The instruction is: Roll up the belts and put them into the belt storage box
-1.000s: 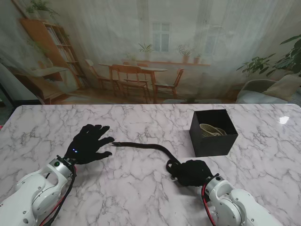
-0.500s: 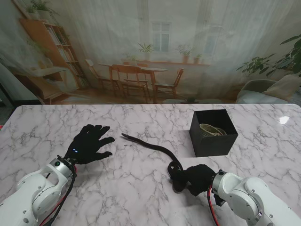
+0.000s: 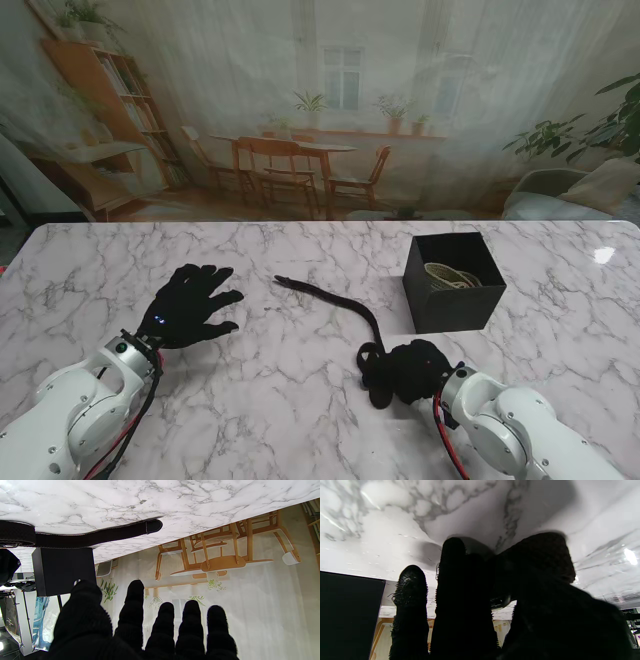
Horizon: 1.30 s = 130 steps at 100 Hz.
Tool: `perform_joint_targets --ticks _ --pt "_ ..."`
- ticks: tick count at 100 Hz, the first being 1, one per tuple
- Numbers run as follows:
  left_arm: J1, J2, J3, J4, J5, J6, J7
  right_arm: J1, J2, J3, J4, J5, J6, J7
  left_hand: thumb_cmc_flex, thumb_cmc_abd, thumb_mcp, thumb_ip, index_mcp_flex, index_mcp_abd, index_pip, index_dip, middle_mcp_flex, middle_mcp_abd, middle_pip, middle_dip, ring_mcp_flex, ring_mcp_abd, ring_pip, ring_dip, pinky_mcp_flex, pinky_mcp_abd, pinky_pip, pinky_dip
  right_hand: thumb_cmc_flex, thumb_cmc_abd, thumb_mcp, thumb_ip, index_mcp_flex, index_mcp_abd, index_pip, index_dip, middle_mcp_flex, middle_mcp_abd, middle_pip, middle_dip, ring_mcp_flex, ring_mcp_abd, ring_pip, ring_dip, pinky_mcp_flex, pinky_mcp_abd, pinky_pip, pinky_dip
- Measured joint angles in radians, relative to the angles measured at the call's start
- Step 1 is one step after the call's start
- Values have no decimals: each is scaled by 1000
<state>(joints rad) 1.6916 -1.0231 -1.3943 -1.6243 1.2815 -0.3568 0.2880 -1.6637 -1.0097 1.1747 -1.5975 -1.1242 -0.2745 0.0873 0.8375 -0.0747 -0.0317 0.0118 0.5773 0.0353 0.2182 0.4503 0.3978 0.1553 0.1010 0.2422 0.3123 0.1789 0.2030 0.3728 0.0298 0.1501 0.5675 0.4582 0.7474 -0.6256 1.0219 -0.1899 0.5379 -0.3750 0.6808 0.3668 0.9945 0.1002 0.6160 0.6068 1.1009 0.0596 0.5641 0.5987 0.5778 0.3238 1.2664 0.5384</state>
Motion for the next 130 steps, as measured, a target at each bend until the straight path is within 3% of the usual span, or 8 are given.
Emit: perform_joint_targets --ticks 6,16,30,62,85,97,117,130 --pt "0 0 0 0 0 0 0 -3 0 6 -12 7 -1 29 0 0 0 0 0 0 0 0 0 0 0 0 0 0 0 0 0 0 0 0 -11 -3 0 2 25 -29 -3 0 -113 42 20 -9 -61 8 15 5 -25 15 -10 11" --pt "0 0 0 0 0 0 1 -8 3 10 -34 25 -2 72 0 0 0 0 0 0 0 0 0 0 0 0 0 0 0 0 0 0 0 0 -24 -32 4 3 60 -31 -13 -19 -302 140 -72 -187 -142 59 17 3 -58 60 -60 12" --pt "0 0 0 1 0 -1 2 -4 6 1 -38 59 2 87 0 0 0 0 0 0 0 0 0 0 0 0 0 0 0 0 0 0 0 0 -49 -53 4 4 84 -31 -14 -68 -439 166 -224 -363 -151 135 21 3 -71 91 -121 7" --pt "0 0 -1 1 0 -2 4 3 -1 -21 -13 89 16 19 0 0 0 0 0 0 0 0 0 0 0 0 0 0 0 0 0 0 0 0 -100 -88 29 4 107 -28 -13 -116 -451 170 -262 -390 -201 139 22 2 -155 139 -207 -46" --pt "0 0 0 3 -1 -5 4 -22 -9 -18 -33 44 98 -11 0 0 0 0 0 0 0 0 0 0 0 0 0 0 0 0 0 0 0 0 -114 -93 13 4 109 10 -13 -128 -522 201 -280 -391 -375 100 -19 -213 -223 173 -257 -121" --pt "-1 0 0 3 -1 -5 3 -35 -9 -5 -55 18 99 42 0 0 0 0 0 0 0 0 0 0 0 0 0 0 0 0 0 0 0 0 -113 -64 1 4 44 10 66 -132 -539 190 -287 -389 -438 129 -333 -314 -236 173 -255 -127" --pt "-1 0 1 4 -1 -6 3 -32 0 1 -67 3 58 85 0 0 0 0 0 0 0 0 0 0 0 0 0 0 0 0 0 0 0 0 -134 -22 1 50 0 10 -41 34 -588 189 -288 -389 -473 152 -359 -327 -272 173 -264 -130" --pt "-1 0 1 4 0 -6 4 -44 0 23 -69 1 12 91 0 0 0 0 0 0 0 0 0 0 0 0 0 0 0 0 0 0 0 0 -174 -9 1 86 -40 10 -112 49 -602 178 -297 -390 -490 152 -381 -327 -289 172 -276 -130"
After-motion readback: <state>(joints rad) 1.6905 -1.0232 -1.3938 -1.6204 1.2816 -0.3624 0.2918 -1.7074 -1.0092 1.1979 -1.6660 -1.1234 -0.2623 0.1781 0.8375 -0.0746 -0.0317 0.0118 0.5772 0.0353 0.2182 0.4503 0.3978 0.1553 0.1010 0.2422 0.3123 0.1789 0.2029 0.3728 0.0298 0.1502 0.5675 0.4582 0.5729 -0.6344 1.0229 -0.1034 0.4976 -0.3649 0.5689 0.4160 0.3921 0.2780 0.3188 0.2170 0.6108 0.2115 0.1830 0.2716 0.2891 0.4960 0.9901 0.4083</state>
